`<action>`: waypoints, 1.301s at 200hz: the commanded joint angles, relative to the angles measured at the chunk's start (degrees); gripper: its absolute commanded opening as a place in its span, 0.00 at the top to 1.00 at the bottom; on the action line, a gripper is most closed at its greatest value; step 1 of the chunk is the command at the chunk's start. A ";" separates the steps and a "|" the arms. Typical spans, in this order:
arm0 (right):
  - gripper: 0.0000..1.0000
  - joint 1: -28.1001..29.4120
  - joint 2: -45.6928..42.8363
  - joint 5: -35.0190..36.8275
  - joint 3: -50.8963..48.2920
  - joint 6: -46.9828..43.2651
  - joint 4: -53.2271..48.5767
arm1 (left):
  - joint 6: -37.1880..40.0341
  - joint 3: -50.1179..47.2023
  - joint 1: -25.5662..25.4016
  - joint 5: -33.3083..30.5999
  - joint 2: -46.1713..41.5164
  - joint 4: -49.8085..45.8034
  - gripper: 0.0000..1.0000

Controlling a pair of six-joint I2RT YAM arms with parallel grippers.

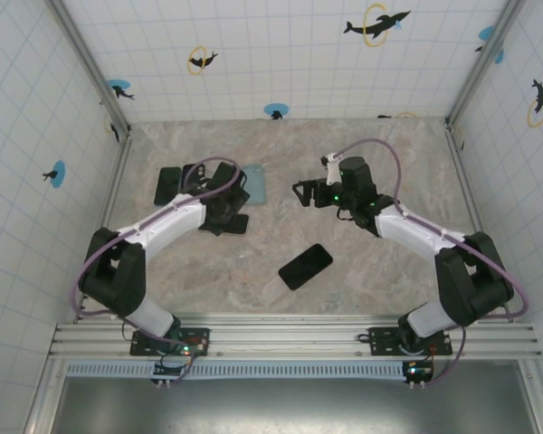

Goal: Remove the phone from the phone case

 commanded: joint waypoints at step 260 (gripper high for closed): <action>0.01 -8.53 2.14 -14.37 -6.69 7.46 8.40 | -16.50 18.13 -1.09 -0.38 26.10 -19.82 0.02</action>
